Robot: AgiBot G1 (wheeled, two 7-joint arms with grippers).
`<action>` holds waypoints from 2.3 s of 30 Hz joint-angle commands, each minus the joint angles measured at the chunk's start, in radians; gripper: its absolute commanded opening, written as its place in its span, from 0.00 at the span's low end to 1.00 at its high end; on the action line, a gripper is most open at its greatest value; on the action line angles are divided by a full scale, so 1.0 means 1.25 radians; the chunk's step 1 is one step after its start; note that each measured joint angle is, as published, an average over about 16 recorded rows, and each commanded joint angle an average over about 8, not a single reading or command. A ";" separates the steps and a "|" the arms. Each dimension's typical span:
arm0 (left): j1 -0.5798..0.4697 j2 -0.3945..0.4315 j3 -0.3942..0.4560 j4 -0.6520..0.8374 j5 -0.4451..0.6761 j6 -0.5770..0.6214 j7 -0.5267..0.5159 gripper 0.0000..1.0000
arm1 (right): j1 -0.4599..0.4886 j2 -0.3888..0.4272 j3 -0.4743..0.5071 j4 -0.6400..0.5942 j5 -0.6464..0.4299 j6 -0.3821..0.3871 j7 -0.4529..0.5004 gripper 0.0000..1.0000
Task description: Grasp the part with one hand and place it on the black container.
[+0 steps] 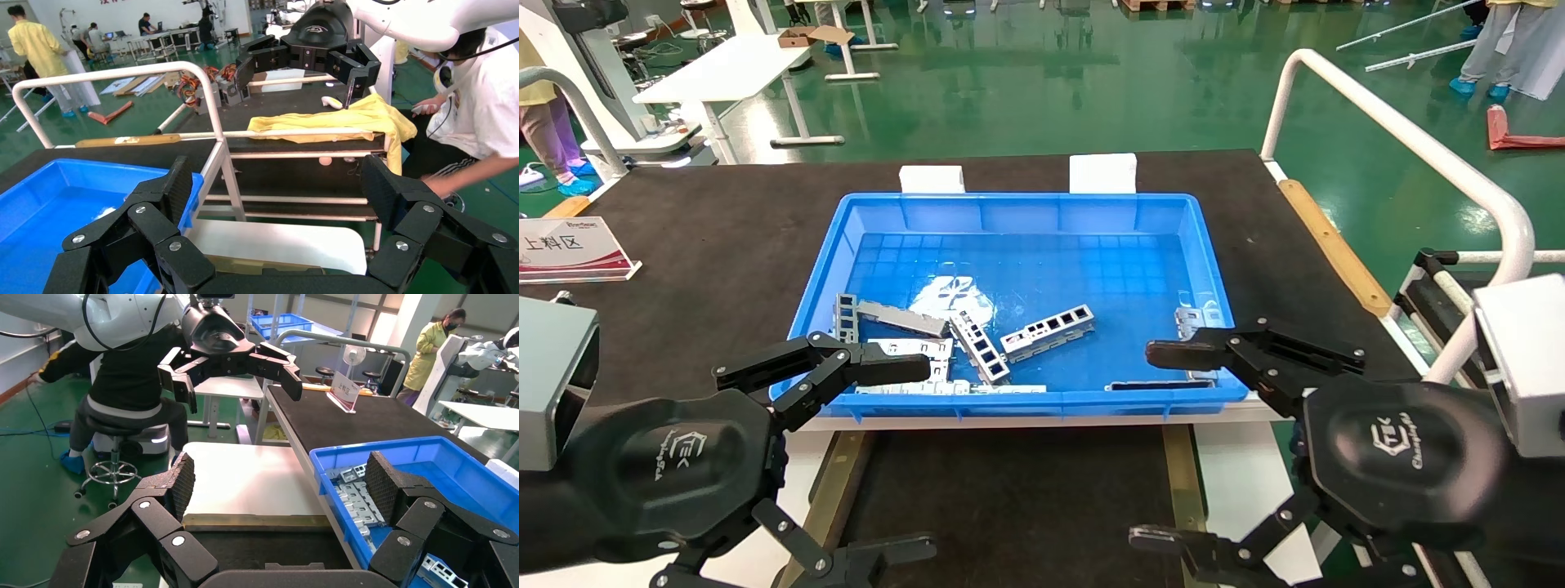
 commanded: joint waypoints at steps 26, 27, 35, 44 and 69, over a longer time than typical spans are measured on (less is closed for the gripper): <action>0.000 0.000 0.000 0.000 0.000 0.000 0.000 1.00 | 0.000 0.000 0.000 0.000 0.000 0.000 0.000 1.00; 0.000 0.000 0.000 0.000 0.000 0.000 0.000 1.00 | 0.000 0.000 0.000 0.000 0.000 0.000 0.000 1.00; 0.000 0.000 0.000 0.000 0.000 0.000 0.000 1.00 | 0.000 0.000 0.000 0.000 0.000 0.000 0.000 1.00; 0.000 0.000 0.000 0.000 0.000 0.000 0.000 1.00 | 0.000 0.000 0.000 0.000 0.000 0.000 0.000 1.00; -0.058 0.049 0.020 0.078 0.052 0.006 0.051 1.00 | 0.001 0.000 -0.001 -0.001 0.000 0.000 0.000 1.00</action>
